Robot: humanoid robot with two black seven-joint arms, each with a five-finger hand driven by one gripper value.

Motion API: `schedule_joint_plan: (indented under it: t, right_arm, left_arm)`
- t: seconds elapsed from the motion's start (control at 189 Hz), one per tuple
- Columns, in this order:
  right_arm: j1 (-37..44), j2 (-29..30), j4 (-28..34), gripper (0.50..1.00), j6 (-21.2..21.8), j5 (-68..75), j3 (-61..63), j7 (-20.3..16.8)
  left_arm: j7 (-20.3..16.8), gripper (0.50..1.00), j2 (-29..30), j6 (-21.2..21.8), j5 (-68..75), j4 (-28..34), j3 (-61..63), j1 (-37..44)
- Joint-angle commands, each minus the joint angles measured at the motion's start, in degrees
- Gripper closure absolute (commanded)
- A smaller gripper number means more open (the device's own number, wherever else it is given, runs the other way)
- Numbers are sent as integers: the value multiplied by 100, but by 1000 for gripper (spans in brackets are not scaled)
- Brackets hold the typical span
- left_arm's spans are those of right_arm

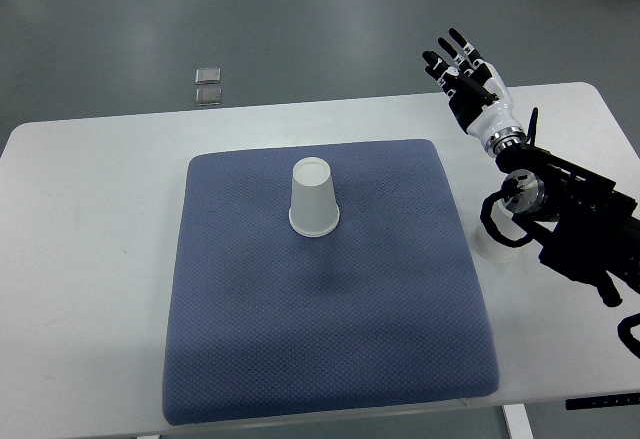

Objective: Stack paper cups

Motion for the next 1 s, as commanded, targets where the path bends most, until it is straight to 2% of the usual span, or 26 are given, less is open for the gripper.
schedule_joint_plan:
  t: [0.0,0.996]
  right_arm:
    - [4,0,5,587,0,0,0,-9]
    - [170,-26,13,587,-18,-53,-9,0]
  left_arm:
    - [0,500,0,2,-9,-7,-26,0]
    - [0,500,0,2,0,20,-17,44]
